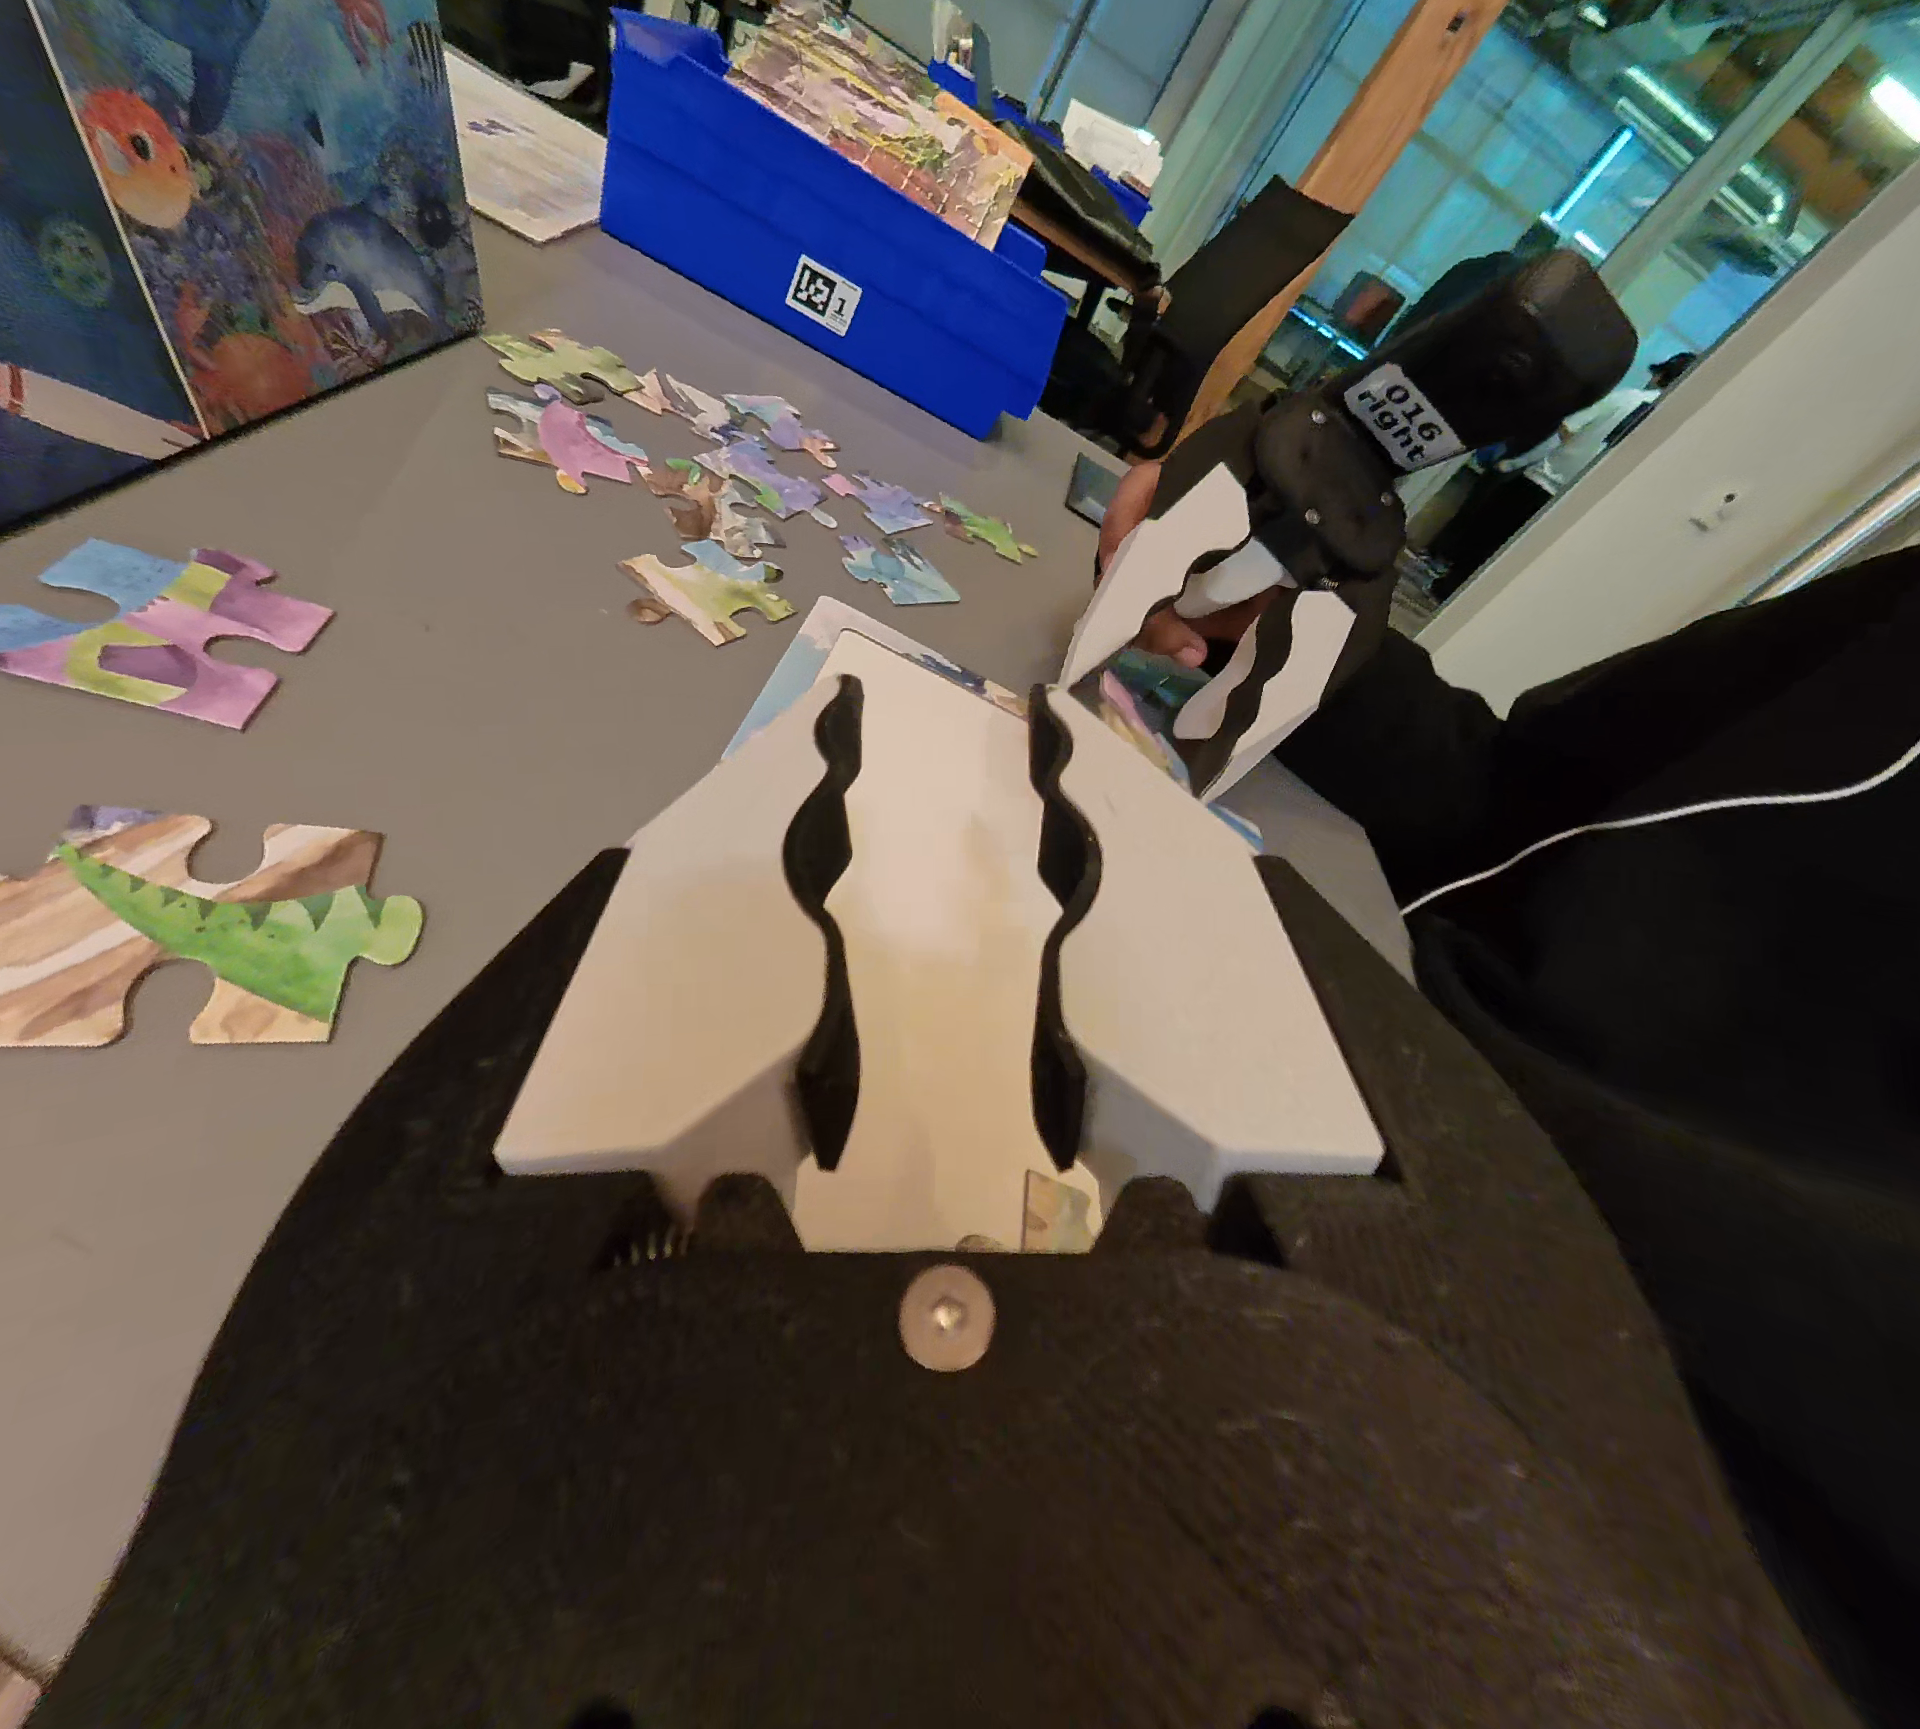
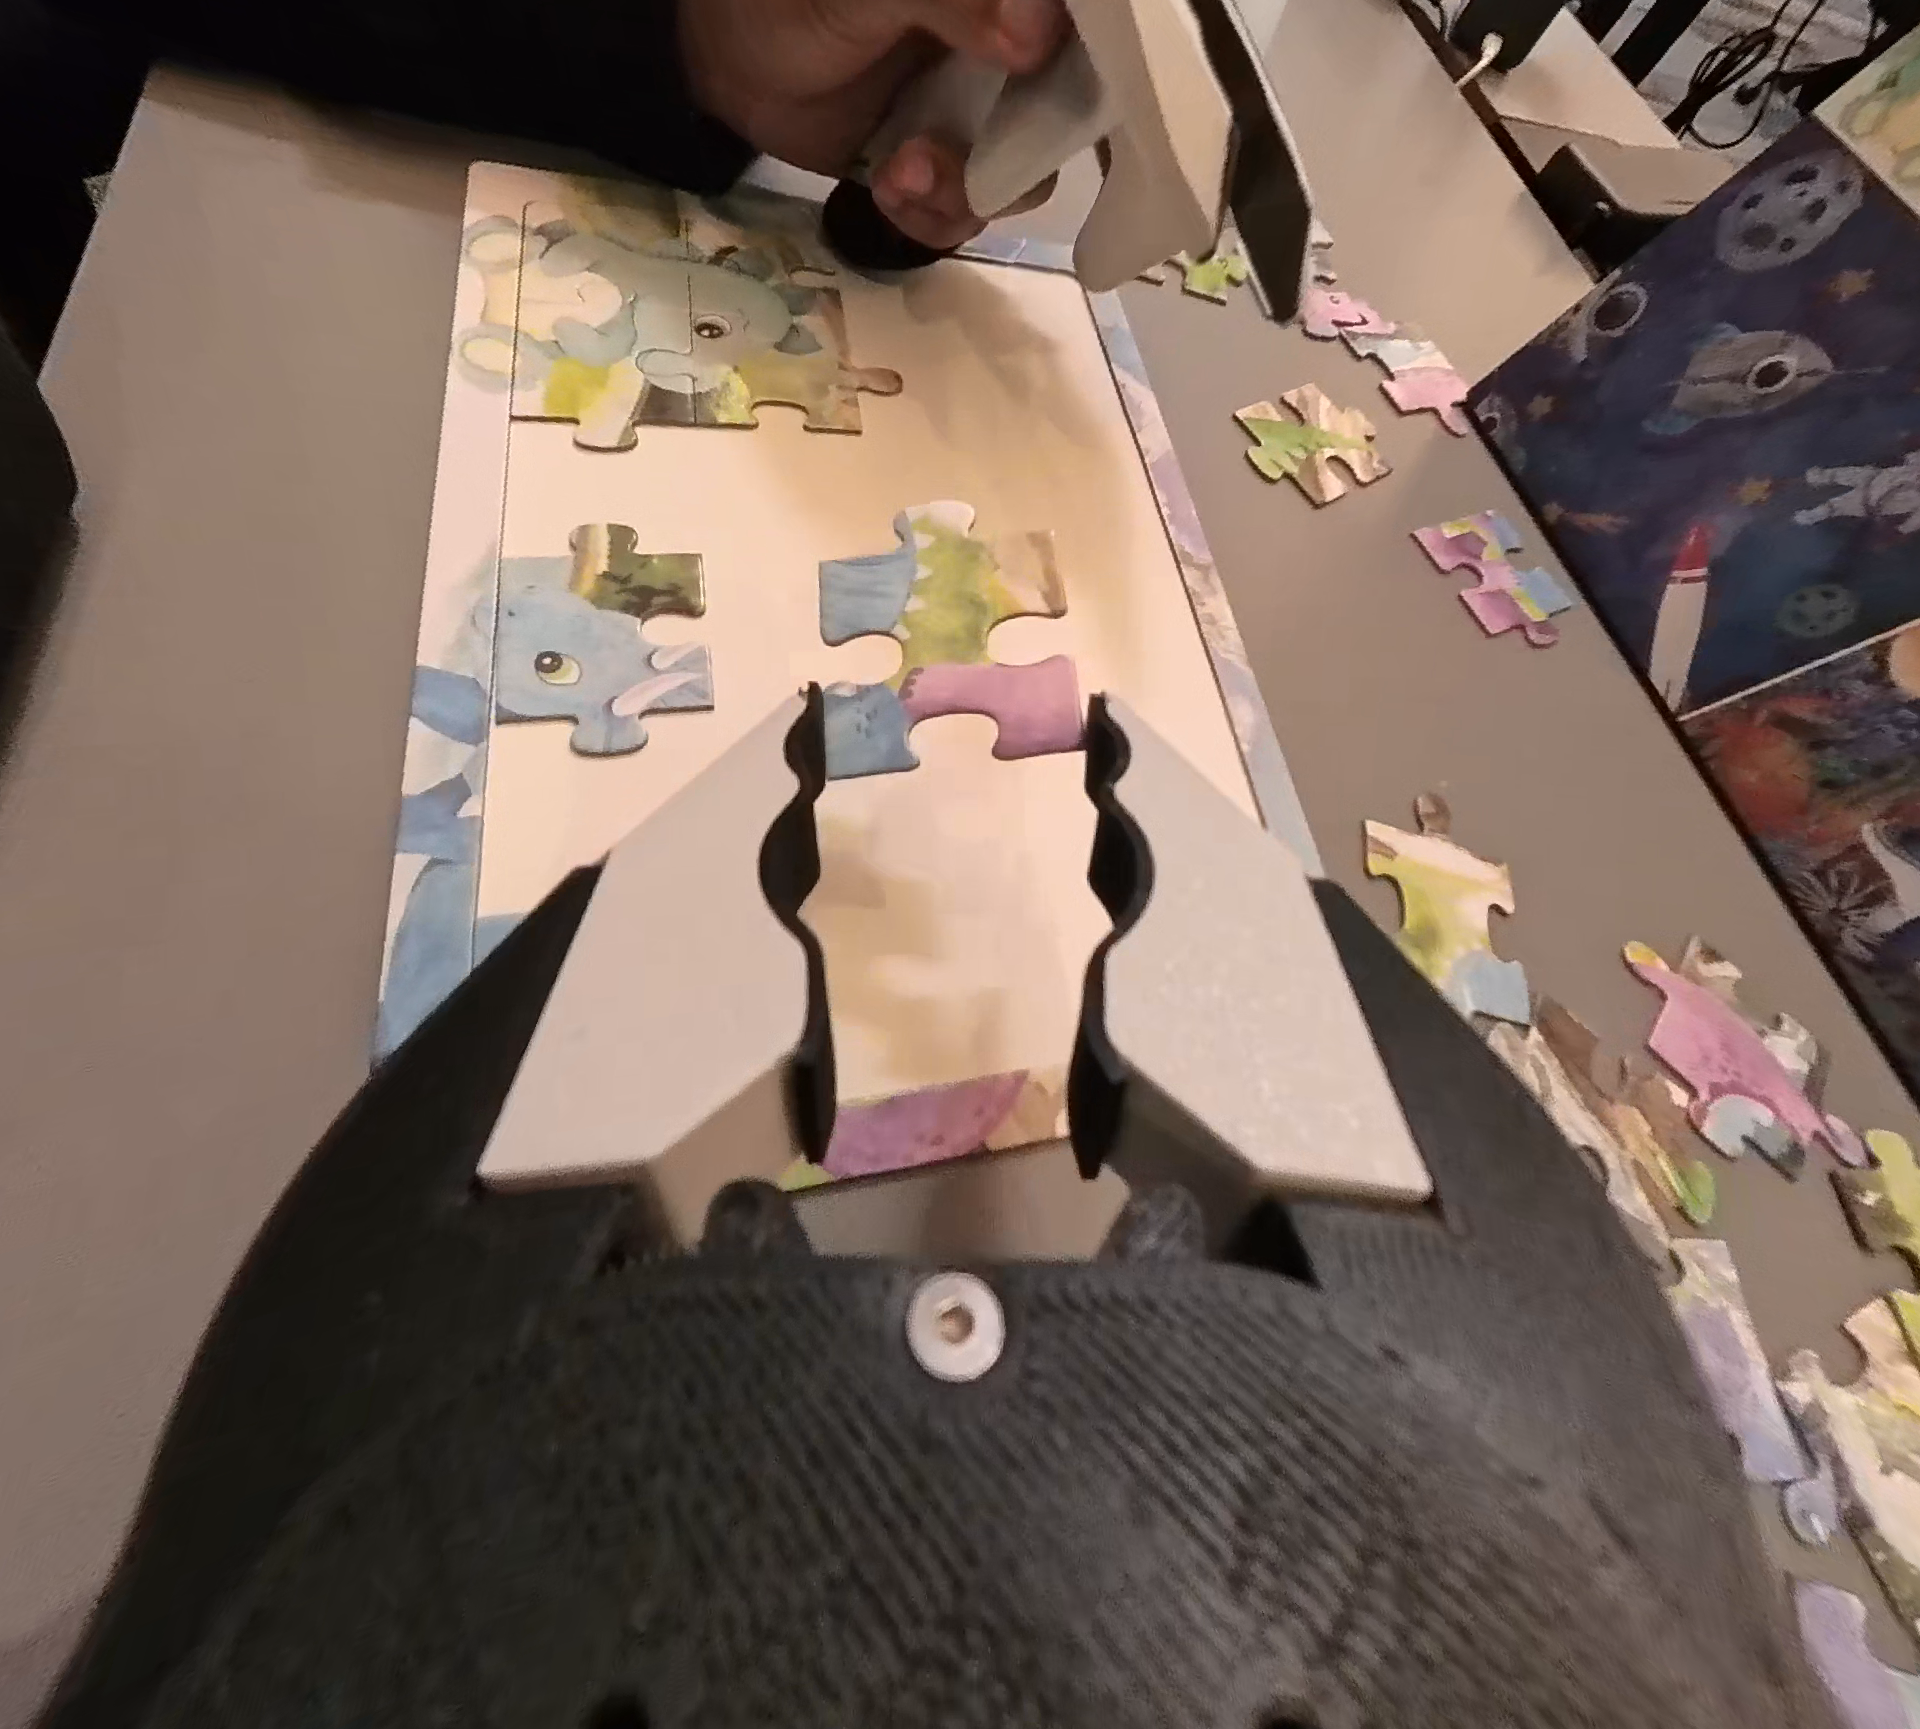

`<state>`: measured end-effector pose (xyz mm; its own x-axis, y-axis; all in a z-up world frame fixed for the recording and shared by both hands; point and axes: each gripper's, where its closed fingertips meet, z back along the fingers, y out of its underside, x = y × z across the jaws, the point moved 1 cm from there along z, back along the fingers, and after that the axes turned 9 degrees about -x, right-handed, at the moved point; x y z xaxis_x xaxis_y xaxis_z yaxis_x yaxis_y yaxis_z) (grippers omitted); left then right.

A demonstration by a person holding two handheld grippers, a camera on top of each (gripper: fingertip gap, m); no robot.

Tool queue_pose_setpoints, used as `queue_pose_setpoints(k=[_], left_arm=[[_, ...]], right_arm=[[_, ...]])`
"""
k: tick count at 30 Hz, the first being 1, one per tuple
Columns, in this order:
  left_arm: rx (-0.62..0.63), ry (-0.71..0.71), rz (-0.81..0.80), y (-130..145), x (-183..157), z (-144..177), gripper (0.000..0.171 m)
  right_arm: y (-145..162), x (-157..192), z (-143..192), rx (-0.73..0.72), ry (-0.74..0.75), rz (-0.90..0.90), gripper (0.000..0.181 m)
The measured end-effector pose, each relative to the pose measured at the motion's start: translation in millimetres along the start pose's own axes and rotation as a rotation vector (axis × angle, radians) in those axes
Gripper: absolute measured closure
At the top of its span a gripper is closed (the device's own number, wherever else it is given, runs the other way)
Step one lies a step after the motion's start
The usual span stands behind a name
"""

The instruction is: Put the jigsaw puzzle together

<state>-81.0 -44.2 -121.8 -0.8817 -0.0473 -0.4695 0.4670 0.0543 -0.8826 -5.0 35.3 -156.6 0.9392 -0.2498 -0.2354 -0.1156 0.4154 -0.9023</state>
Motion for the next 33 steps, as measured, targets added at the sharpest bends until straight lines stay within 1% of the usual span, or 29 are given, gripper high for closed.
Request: queue_pose_setpoints(k=[15,33], left_arm=[[0.089,0.000,-0.088,14,-7,-9,0.142],[0.083,-0.004,-0.089,13,-6,-9,0.142]], right_arm=[[4,9,-11,0.026,-0.033,-0.006,0.132],[11,9,-14,0.054,-0.037,-0.017,0.132]])
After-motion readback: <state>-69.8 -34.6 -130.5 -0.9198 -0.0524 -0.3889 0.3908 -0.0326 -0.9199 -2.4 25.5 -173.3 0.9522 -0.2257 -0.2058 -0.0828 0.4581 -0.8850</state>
